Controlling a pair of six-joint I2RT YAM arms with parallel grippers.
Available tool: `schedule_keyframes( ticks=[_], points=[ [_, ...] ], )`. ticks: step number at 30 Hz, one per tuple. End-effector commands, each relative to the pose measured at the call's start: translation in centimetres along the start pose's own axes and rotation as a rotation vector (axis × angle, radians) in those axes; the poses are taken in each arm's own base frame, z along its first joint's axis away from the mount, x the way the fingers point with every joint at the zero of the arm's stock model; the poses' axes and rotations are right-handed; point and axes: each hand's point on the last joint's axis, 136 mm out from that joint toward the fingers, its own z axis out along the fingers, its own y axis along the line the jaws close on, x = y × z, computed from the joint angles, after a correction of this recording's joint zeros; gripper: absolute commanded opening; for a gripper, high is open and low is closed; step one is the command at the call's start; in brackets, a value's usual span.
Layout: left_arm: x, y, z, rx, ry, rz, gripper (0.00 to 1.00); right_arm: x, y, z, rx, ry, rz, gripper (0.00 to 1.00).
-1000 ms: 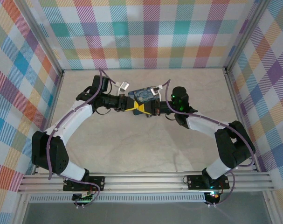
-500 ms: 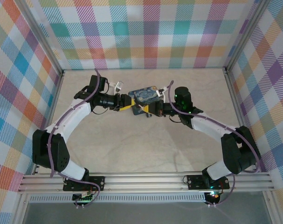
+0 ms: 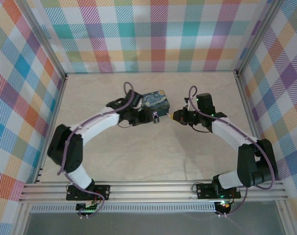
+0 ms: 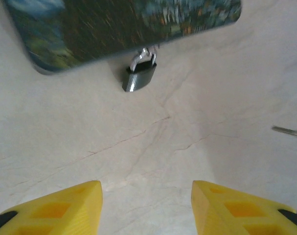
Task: Unlock a padlock with a key
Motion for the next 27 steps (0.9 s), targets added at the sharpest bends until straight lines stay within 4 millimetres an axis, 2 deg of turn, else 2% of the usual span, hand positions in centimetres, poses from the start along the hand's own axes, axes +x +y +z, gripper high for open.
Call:
schedule_keyframes(
  ticks=[1,4,11,16,22,27],
  points=[
    [-1.5,0.1,0.8,-0.189,-0.154,-0.022,0.56,1.1,-2.6,-1.1,0.091,0.012,0.027,0.00],
    [-1.1,0.0,2.6,-0.266,-0.203,-0.054,0.67,0.7,-3.7,-2.1,0.125,-0.019,0.043,0.00],
    [-2.4,0.0,6.1,-0.390,-0.301,-0.145,0.76,-0.2,-4.7,-3.0,0.140,-0.050,0.070,0.00],
    [-2.8,0.3,9.0,-0.423,-0.308,-0.195,0.75,-0.4,-4.5,-3.3,0.117,-0.053,0.072,0.00],
    [-3.5,0.6,10.6,-0.466,-0.331,-0.200,0.70,-0.5,-3.9,-3.8,0.102,-0.057,0.059,0.00],
    [-3.7,0.7,11.7,-0.490,-0.320,-0.178,0.57,-0.4,-3.8,-3.7,0.087,-0.048,0.059,0.00]
  ],
)
